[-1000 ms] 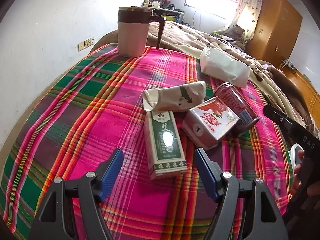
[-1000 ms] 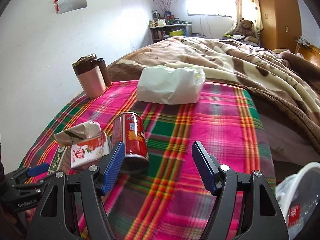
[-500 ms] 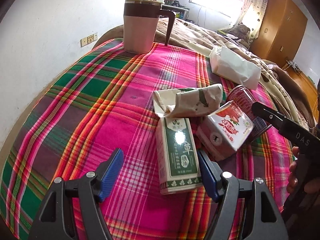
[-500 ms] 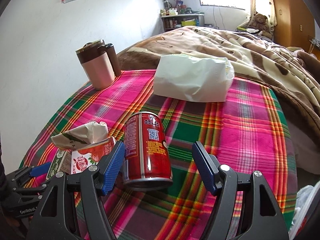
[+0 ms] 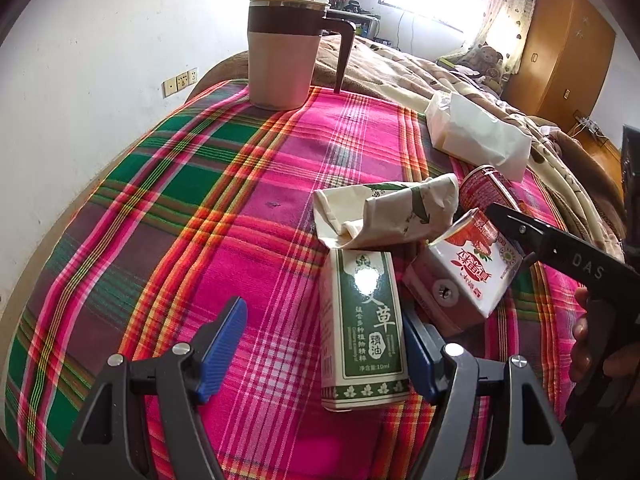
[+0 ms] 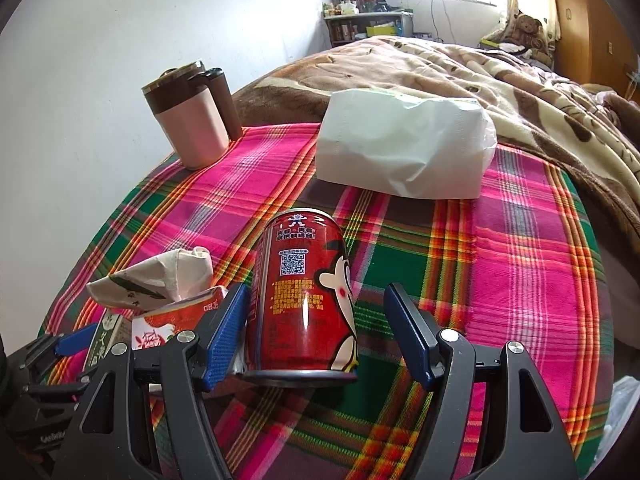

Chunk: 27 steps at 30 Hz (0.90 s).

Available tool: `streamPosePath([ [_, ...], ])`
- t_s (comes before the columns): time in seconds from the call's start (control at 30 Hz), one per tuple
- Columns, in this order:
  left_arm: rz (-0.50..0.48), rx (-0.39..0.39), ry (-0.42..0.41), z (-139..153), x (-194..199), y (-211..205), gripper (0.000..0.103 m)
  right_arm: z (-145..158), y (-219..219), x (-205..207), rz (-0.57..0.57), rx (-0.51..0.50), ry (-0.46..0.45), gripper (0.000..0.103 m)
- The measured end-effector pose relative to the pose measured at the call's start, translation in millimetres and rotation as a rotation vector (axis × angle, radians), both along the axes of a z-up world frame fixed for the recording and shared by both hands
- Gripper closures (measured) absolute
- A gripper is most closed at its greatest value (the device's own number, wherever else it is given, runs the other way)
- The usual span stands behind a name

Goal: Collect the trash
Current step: 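Grasp the green herbal box with the left tool while the right tool grasps the red can, then lift the green box and red can and carry both over the white bin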

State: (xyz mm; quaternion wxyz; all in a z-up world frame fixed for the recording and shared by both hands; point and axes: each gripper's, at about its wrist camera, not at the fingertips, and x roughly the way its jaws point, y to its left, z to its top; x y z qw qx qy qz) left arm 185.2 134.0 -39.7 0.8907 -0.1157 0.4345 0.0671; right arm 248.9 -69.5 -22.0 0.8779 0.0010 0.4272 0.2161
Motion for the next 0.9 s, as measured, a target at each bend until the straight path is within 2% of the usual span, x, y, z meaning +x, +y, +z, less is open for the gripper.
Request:
streamPosePath([
  [0.3,-0.001,-0.002,-0.006,-0.6,0.6,1.1,0.029,-5.4,-2.4,2.3,-0.024,-0.012,0.023,0.032],
  [0.37,0.002,0.006,-0.005,-0.7,0.6,0.7,0.032,-4.3,-3.6,1.2,-0.027,-0.012,0.018,0.033],
  [0.47,0.000,0.006,-0.008,-0.7,-0.4,-0.5,0.037,-3.8,-3.8,-0.9,-0.025,-0.018,0.015,0.043],
  [0.53,-0.004,0.000,-0.012,-0.2,-1.3,-0.4,0.045,-3.6,-4.3,-3.2,-0.029,-0.029,0.009,0.049],
  [0.7,-0.005,-0.016,-0.018,0.3,-3.7,0.6,0.062,-2.5,-7.4,-7.6,-0.032,-0.046,0.005,0.049],
  [0.9,-0.006,-0.033,-0.026,1.8,-9.5,1.4,0.067,0.0,-11.6,-15.2,-0.037,-0.048,-0.004,0.049],
])
